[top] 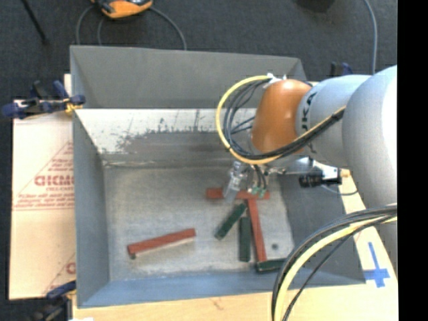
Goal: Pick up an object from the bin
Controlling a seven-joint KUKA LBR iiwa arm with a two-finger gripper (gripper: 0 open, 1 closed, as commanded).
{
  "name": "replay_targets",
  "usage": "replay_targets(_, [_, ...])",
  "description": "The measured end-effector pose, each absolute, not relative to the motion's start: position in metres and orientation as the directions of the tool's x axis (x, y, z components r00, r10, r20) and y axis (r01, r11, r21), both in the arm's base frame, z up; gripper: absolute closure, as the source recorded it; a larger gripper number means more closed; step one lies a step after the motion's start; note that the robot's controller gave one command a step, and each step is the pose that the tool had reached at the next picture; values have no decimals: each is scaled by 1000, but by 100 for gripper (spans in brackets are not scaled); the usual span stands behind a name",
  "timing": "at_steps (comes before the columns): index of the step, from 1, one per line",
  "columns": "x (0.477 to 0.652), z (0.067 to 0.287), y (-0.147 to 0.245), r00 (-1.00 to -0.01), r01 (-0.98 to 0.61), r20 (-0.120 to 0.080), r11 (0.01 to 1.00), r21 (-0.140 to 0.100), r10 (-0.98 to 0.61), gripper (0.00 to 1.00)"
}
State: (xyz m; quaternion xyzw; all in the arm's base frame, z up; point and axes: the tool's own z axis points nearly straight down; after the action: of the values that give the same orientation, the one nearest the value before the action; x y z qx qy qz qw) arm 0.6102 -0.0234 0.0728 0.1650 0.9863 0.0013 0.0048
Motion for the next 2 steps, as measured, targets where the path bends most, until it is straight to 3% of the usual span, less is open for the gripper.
replay_targets(2, [610, 82, -24, -946, 324, -5, 946, 2, 324, 100])
